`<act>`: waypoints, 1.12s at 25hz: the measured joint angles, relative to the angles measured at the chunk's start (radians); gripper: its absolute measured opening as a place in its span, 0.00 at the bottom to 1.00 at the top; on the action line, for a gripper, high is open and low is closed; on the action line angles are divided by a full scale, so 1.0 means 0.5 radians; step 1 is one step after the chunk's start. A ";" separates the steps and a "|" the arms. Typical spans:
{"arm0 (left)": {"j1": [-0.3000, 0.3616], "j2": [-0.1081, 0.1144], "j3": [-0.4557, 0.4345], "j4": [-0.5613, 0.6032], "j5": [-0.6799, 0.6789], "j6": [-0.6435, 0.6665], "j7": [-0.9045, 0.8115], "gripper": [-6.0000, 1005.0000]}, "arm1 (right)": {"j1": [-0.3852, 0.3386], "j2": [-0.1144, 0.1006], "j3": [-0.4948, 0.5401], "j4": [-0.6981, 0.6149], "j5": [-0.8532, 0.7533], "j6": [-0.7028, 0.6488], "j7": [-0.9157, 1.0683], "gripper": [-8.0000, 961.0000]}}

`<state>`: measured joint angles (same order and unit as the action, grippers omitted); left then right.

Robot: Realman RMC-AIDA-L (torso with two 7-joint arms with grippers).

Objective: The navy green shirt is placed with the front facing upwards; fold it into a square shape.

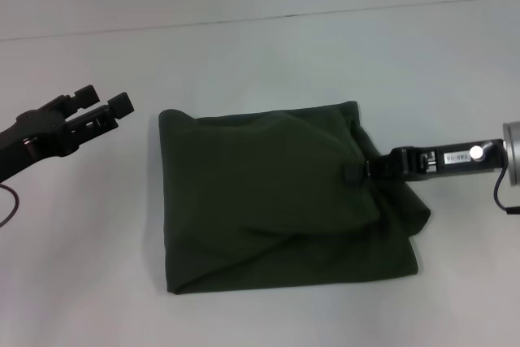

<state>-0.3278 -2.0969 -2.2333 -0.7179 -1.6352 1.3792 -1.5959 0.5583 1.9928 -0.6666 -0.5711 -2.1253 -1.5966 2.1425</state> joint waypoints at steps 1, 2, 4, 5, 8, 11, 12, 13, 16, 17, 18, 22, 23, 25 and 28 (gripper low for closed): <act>-0.003 0.000 0.000 0.000 0.000 -0.002 -0.002 0.91 | 0.003 -0.001 0.001 -0.018 0.005 -0.011 0.007 0.04; -0.004 0.000 0.000 0.000 -0.001 -0.003 -0.003 0.91 | 0.005 -0.001 0.002 -0.032 0.007 -0.020 0.013 0.04; -0.007 0.000 0.000 0.000 -0.001 -0.003 -0.007 0.91 | 0.012 -0.007 0.015 -0.047 0.009 -0.032 0.020 0.04; -0.008 0.000 -0.001 0.000 -0.001 -0.003 -0.009 0.91 | 0.015 -0.011 0.026 -0.049 0.010 -0.044 0.021 0.04; -0.013 0.000 -0.019 0.000 -0.002 -0.004 -0.011 0.91 | 0.027 -0.022 0.059 -0.074 0.011 -0.082 0.025 0.04; -0.019 -0.002 -0.029 0.010 -0.002 -0.004 -0.012 0.91 | 0.051 -0.023 0.066 -0.135 0.011 -0.125 0.063 0.04; -0.023 -0.002 -0.036 0.016 -0.002 -0.004 -0.012 0.91 | 0.059 -0.022 0.066 -0.144 0.011 -0.138 0.073 0.04; -0.025 -0.002 -0.041 0.018 -0.001 -0.004 -0.013 0.91 | 0.059 -0.022 0.066 -0.144 0.011 -0.138 0.073 0.04; -0.027 -0.003 -0.049 0.020 0.002 -0.004 -0.013 0.91 | 0.078 -0.023 0.070 -0.164 0.011 -0.178 0.099 0.04; -0.027 -0.003 -0.049 0.021 0.002 -0.004 -0.013 0.91 | 0.081 -0.024 0.071 -0.175 0.011 -0.188 0.106 0.04; -0.028 -0.003 -0.049 0.021 0.001 -0.003 -0.013 0.91 | 0.081 -0.024 0.072 -0.187 0.011 -0.194 0.111 0.04; -0.028 -0.003 -0.050 0.022 -0.001 -0.003 -0.015 0.91 | 0.049 -0.031 0.077 -0.209 0.011 -0.206 0.121 0.04; -0.029 -0.003 -0.049 0.023 -0.001 -0.003 -0.016 0.91 | 0.034 -0.037 0.080 -0.209 0.011 -0.206 0.120 0.04; -0.029 -0.003 -0.049 0.025 -0.003 -0.003 -0.019 0.91 | 0.005 -0.047 0.086 -0.209 0.011 -0.206 0.119 0.04; -0.035 -0.006 -0.049 0.025 -0.005 -0.003 -0.023 0.91 | -0.042 -0.058 0.089 -0.210 0.011 -0.206 0.113 0.04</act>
<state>-0.3453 -2.1001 -2.2581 -0.7055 -1.6377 1.3776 -1.6073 0.5371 1.9639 -0.6221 -0.6759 -2.1198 -1.6997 2.1988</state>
